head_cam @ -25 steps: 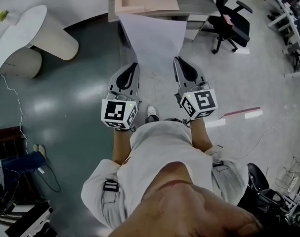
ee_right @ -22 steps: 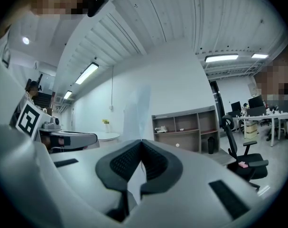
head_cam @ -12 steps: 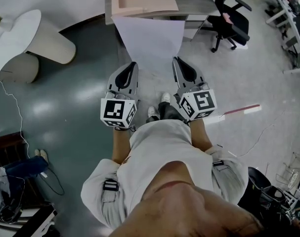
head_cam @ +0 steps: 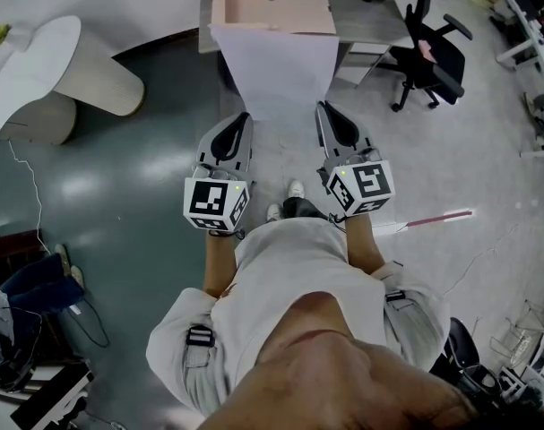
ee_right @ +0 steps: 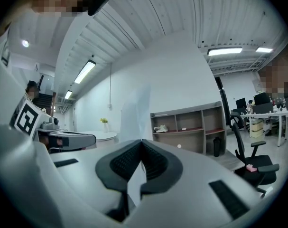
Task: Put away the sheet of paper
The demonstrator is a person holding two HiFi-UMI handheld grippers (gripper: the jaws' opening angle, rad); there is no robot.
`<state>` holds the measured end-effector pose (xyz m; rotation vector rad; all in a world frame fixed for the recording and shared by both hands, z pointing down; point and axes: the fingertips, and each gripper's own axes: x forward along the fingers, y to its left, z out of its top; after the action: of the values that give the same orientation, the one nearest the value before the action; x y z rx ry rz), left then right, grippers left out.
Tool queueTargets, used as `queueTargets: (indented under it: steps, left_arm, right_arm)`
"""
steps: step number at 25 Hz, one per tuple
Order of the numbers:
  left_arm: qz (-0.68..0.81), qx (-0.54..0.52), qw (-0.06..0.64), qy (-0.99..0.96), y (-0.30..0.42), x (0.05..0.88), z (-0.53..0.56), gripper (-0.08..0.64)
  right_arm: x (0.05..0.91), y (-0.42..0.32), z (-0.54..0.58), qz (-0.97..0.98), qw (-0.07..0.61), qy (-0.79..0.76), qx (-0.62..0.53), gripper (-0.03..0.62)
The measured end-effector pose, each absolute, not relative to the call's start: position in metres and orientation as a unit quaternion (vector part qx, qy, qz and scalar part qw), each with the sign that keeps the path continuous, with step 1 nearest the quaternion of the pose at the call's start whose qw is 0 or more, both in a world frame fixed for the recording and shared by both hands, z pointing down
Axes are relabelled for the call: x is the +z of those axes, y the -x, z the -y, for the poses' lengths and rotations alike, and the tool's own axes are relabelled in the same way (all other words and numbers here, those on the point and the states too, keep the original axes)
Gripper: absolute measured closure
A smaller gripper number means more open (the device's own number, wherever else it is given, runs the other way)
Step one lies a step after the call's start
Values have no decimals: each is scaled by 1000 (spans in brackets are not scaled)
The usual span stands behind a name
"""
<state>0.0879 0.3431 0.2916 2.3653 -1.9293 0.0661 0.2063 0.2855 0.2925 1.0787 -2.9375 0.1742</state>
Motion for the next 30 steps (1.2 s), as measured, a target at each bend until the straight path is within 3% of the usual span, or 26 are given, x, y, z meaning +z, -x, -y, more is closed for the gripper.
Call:
queueTargets:
  steps: [19, 30]
  left_arm:
    - [664, 31, 32, -747, -102, 286, -274, 538]
    - [659, 34, 35, -750, -72, 291, -237, 538]
  right_arm:
    - [286, -213, -214, 953, -17, -298, 59, 574]
    - [291, -181, -178, 952, -15, -300, 63, 574]
